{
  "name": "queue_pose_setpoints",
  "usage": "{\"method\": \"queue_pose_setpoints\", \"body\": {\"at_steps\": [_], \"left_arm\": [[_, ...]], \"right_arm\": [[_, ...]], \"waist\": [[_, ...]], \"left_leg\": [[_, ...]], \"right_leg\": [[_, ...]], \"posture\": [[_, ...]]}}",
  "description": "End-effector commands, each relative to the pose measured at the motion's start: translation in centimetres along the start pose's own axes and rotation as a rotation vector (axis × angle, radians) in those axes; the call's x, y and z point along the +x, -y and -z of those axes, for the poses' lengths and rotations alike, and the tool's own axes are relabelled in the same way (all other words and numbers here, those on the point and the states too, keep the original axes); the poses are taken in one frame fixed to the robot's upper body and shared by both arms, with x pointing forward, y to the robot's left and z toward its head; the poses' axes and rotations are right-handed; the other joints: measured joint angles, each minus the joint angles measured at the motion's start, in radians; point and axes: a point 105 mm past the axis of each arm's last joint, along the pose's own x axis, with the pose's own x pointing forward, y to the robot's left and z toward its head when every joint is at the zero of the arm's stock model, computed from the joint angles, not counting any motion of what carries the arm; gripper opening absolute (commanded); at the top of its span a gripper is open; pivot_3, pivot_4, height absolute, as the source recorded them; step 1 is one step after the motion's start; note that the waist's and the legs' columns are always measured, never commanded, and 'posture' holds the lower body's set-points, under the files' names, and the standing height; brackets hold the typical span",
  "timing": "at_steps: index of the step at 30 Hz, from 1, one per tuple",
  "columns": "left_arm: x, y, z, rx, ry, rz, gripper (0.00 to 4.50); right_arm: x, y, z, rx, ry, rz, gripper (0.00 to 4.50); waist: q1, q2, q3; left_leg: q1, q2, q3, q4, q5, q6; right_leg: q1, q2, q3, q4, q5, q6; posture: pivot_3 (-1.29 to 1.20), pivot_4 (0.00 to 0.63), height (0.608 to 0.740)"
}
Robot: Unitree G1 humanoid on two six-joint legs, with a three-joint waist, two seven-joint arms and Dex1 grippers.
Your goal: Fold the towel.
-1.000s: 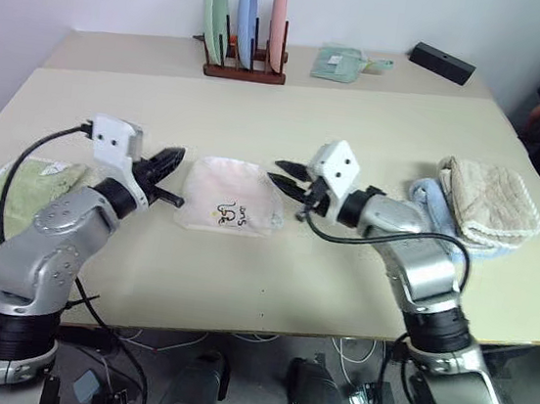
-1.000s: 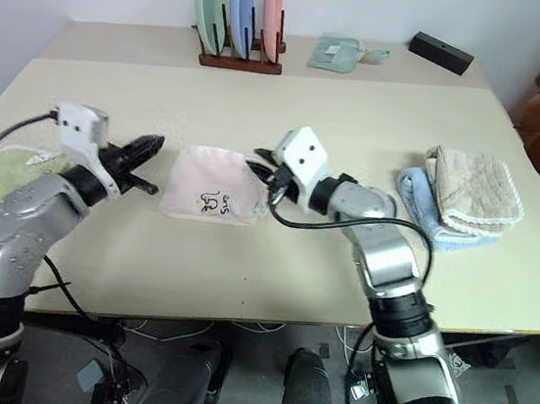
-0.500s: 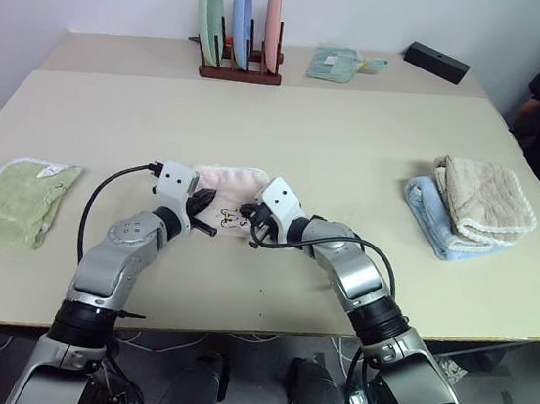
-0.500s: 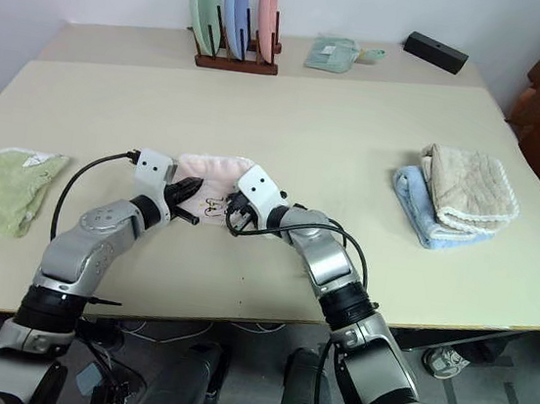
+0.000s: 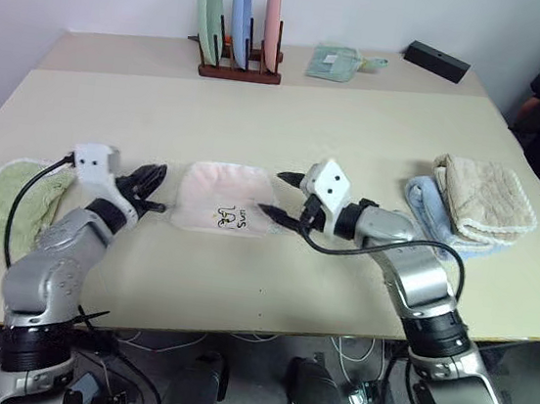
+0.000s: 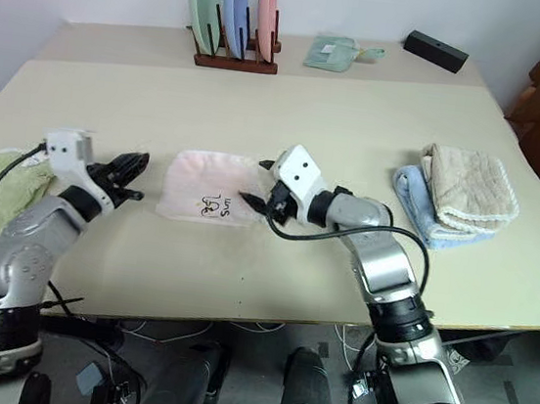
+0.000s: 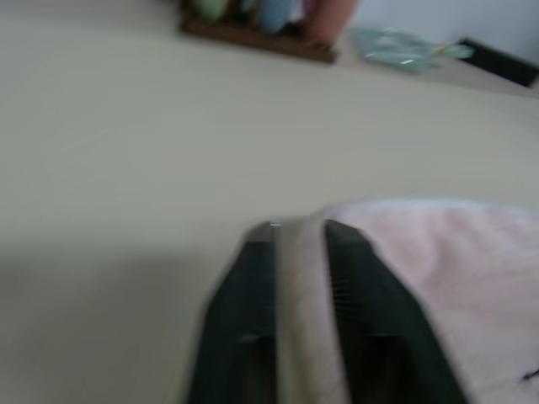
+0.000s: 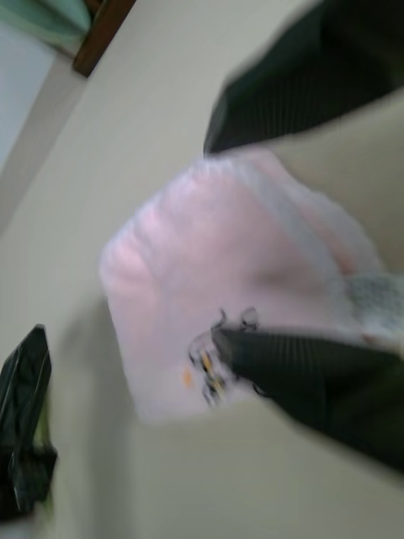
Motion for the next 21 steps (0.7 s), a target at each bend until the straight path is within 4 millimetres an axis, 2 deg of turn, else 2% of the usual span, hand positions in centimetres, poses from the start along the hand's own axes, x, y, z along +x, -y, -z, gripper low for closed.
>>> {"method": "queue_pose_setpoints", "body": {"at_steps": [1,4,5,9,15,18,21], "left_arm": [[0.1,0.2,-0.1,-0.147,0.004,-0.024,2.73],[0.6,1.6,1.6,-0.283,-0.074,-0.003,4.27],[0.8,2.2,2.0,-0.321,-0.096,0.014,4.44],[1.3,3.6,3.2,-0.420,-0.153,0.027,4.44],[1.9,7.6,5.1,-0.548,-0.240,0.119,4.44],[2.0,7.9,5.4,-0.609,-0.242,0.104,3.64],[1.8,8.6,5.8,-0.617,-0.253,0.110,2.20]], "right_arm": [[-0.4,-1.1,-2.5,-0.070,0.069,-0.065,4.50],[-0.7,-1.5,-3.2,-0.099,0.087,-0.087,4.50],[-0.8,-1.6,-3.4,-0.108,0.091,-0.091,4.50],[-1.1,-1.7,-3.8,-0.136,0.100,-0.092,4.50],[-1.7,-1.5,-4.2,-0.173,0.099,-0.074,4.50],[-1.8,-1.4,-4.3,-0.182,0.097,-0.068,4.50],[-1.8,-1.4,-4.5,-0.187,0.098,-0.064,4.50]], "waist": [[0.005,0.000,0.000],[0.006,-0.001,0.000],[0.006,-0.001,0.000],[0.003,-0.001,0.000],[0.007,-0.001,0.000],[0.012,-0.001,0.000],[0.011,-0.001,0.000]], "left_leg": [[0.000,0.000,0.000,0.000,0.000,0.000],[0.000,0.000,-0.001,0.001,0.000,0.000],[0.000,0.000,-0.001,0.001,0.000,0.000],[0.000,0.000,-0.001,0.001,0.000,0.000],[0.000,0.000,0.000,0.001,0.000,0.000],[0.000,0.000,0.000,0.001,0.000,0.000],[0.000,0.000,0.000,0.001,0.000,0.000]], "right_leg": [[0.000,0.000,0.000,0.000,0.000,0.000],[0.002,0.000,-0.001,-0.001,0.000,0.000],[0.002,0.000,-0.001,-0.001,0.000,0.000],[0.001,0.000,-0.001,-0.001,0.000,0.001],[0.001,-0.001,-0.001,-0.001,0.000,0.001],[0.002,-0.001,-0.001,-0.002,0.000,0.000],[0.002,-0.001,-0.001,-0.002,0.000,0.000]], "posture": [[0.00,0.150,0.736],[0.00,0.150,0.736],[0.00,0.150,0.736],[0.00,0.150,0.736],[0.00,0.150,0.736],[0.00,0.150,0.736],[0.00,0.150,0.736]]}}
